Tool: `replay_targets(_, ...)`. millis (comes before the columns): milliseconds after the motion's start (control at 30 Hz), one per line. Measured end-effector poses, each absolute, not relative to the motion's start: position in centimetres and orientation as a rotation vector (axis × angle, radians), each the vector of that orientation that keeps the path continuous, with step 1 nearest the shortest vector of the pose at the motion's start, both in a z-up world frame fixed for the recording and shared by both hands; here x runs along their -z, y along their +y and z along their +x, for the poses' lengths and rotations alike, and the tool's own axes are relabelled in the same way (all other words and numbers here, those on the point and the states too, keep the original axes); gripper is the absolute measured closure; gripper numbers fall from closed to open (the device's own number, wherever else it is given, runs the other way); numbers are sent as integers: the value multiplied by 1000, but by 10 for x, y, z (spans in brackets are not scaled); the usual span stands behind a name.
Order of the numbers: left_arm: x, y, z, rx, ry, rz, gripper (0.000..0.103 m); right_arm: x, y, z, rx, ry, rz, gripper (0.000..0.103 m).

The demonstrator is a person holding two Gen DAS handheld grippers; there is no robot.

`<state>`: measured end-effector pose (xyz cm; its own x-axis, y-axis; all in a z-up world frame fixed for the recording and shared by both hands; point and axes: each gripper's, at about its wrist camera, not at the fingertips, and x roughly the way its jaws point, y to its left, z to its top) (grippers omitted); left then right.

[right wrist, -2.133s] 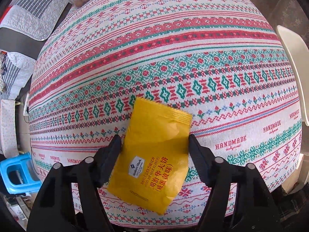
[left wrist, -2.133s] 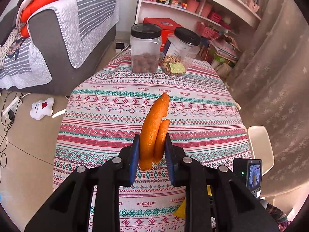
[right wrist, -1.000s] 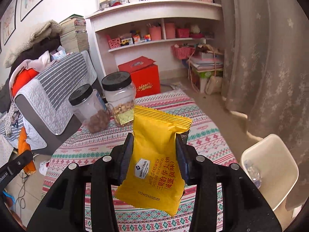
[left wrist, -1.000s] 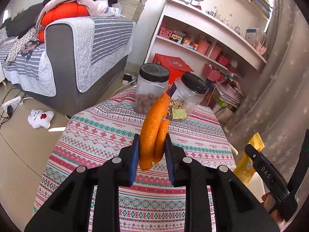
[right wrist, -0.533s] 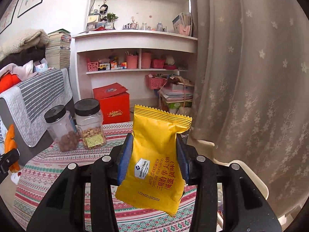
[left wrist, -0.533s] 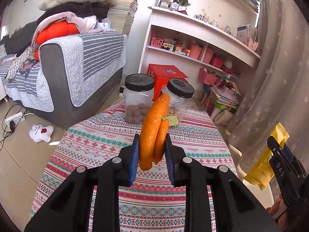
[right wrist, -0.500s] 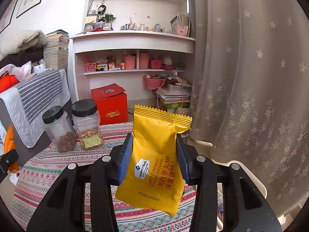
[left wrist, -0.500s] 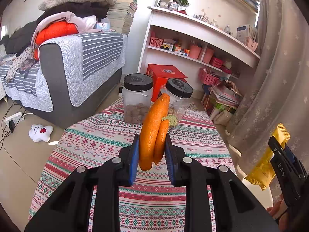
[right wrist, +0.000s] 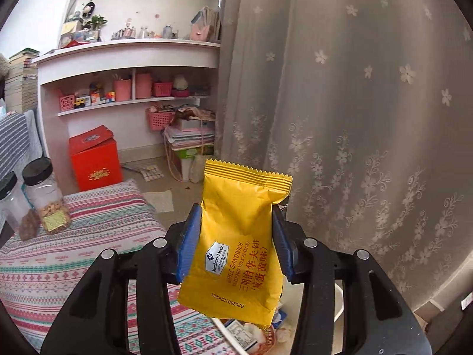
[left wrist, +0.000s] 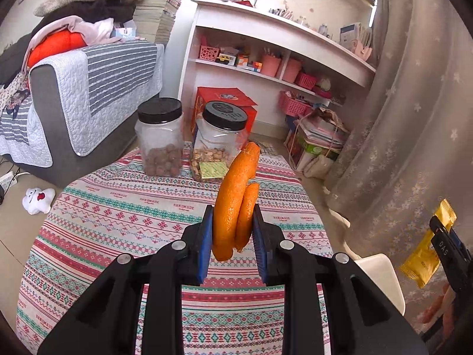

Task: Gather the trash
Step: 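Carry the orange sticks and yellow packet to the white bin and release both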

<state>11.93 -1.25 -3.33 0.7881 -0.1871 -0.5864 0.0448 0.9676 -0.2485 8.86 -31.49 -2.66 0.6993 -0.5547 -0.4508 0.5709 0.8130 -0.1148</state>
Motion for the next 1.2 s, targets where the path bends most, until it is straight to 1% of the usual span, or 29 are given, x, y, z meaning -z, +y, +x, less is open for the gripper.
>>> replay_targets(33, 34, -21, 119, 136, 655, -225, 78, 27, -325, 87, 644, 501, 46, 57)
replay_targets(67, 34, -29, 119, 148, 656, -223, 78, 27, -333, 85, 655, 511, 53, 53)
replay_targets(133, 36, -46, 118, 173, 661, -219, 78, 26, -346, 82, 670, 517, 73, 49)
replay_targets(167, 37, -54, 117, 188, 665, -217, 78, 25, -353, 78, 676, 516, 87, 42)
replay_targets(200, 38, -64, 116, 205, 670, -212, 78, 24, -359, 76, 682, 512, 97, 32)
replay_targets(267, 39, -82, 114, 241, 678, -203, 78, 18, -368, 67, 705, 482, 110, 21)
replay_targets(333, 39, -101, 112, 278, 682, -186, 78, 11, -379, 57, 725, 448, 119, 14)
replay_targets(367, 38, -111, 111, 290, 679, -171, 78, 6, -384, 52, 737, 428, 124, 7)
replay_targets(567, 39, -173, 107, 380, 698, -102, 78, -11, -419, 31, 787, 382, 172, 7)
replay_targets(733, 35, -225, 104, 477, 732, -117, 77, -20, -456, 13, 846, 363, 275, 7)
replay_targets(933, 21, -283, 105, 579, 746, -115, 75, -23, -485, -2, 902, 347, 331, 7)
replay_targets(1000, 19, -297, 107, 610, 763, -126, 70, -23, -490, -5, 913, 343, 344, 7)
replay_targets(1067, 17, -307, 110, 623, 779, -138, 48, -24, -492, -6, 919, 338, 349, 7)
replay_targets(1133, 15, -309, 111, 631, 787, -144, 44, -24, -490, -6, 911, 334, 341, 7)
replay_targets(1167, 13, -308, 111, 631, 783, -141, 35, -25, -486, -4, 903, 333, 329, 7)
replay_targets(1200, 11, -305, 109, 623, 772, -137, 30, -25, -482, -3, 897, 333, 312, 7)
